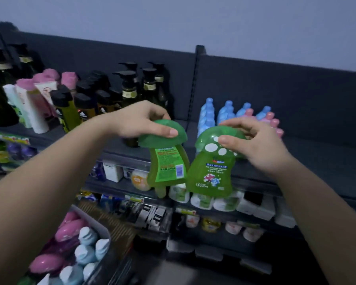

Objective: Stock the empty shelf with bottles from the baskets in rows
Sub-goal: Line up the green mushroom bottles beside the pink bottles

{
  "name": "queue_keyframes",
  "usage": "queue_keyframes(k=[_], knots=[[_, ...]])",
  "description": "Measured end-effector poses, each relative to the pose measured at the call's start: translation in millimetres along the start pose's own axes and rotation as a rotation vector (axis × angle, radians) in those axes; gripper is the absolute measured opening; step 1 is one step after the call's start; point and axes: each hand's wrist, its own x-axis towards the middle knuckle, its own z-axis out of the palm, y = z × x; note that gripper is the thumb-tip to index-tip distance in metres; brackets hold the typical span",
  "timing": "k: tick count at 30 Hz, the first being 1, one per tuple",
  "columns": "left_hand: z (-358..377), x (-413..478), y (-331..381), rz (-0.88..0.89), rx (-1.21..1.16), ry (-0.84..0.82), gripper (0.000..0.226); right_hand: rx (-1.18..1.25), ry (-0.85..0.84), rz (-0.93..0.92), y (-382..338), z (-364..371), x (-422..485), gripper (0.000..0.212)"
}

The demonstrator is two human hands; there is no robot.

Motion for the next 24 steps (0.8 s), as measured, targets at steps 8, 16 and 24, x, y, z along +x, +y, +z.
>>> queue_keyframes(k=[8, 16, 24], knots=[[61.8, 85.2, 119.5, 0.159, 0.031, -0.005, 0.051, -0.106, 0.280, -0.037, -6.1, -148.2, -43.3, 0.050], [122.8, 141.9, 208.4, 0.261, 0.162, -0.134, 0.041, -0.187, 0.343, -0.018, 3.0, -228.7, -66.1, 0.058], [133.4, 213.0, 240.0, 0.326, 0.187, -0.115, 0.053, -0.178, 0.467, 0.002, 25.4, -291.2, -46.2, 0.047]])
